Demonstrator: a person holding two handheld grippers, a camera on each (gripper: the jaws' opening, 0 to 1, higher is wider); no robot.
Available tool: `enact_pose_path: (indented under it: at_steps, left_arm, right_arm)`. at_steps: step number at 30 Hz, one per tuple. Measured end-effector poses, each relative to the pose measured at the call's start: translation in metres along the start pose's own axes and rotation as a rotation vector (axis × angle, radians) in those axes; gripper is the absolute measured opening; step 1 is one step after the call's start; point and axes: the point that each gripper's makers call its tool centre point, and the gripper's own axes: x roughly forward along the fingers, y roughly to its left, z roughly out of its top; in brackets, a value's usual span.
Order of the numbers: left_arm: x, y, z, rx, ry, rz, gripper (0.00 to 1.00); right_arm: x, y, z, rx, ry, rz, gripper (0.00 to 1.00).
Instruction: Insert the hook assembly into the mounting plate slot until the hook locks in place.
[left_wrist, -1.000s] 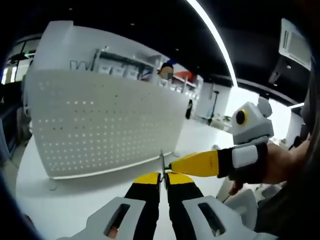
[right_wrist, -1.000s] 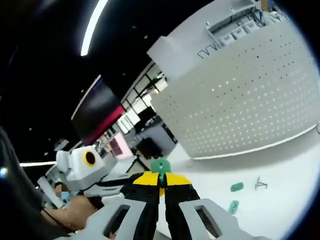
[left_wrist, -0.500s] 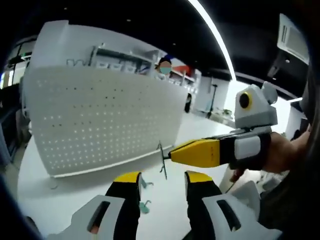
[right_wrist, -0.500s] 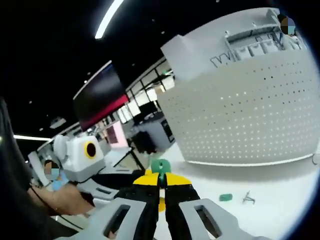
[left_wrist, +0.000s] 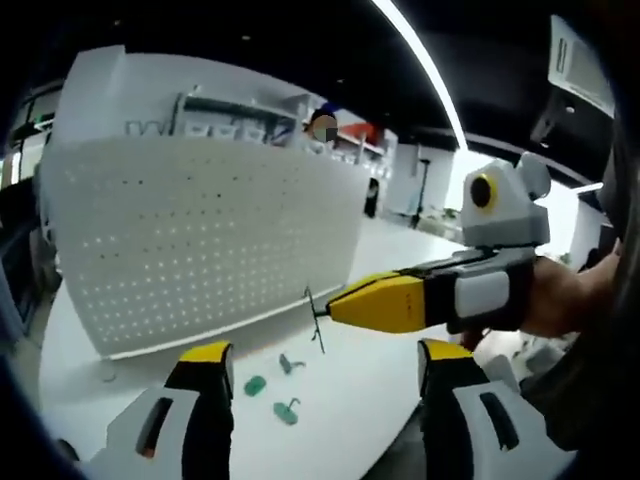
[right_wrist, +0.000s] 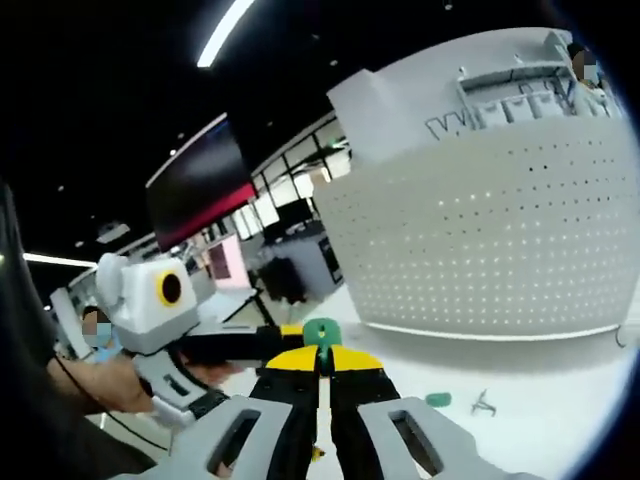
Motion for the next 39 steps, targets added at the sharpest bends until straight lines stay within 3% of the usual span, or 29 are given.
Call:
enact_pose_path:
  at_steps: [6,10,20,39]
  left_arm:
    - [0.000,-0.005,-0.004,0.048,0.026,-0.006,0.95]
    - [0.001,-0.008,0.000,0.020,0.002,-0.018,1.00]
    - [-0.001,-0.012,0.001,0.034,0.005,-0.036,1.00]
    - [-0.008,-0.008,0.007,0.001,-0.017,-0.023,1.00]
  right_arm:
    - [-0.002,-0.004,0.000,-0.004,-0.002,-0.014,0.00]
    - [-0.002,-0.005,0.001,-0.016,0.000,-0.016,0.00]
    - [-0.003,-0.008,0.000,-0.036,0.000,-0.027,0.00]
    - [0.000,-0.027,0.016,-0.152,-0.045,-0.109,0.00]
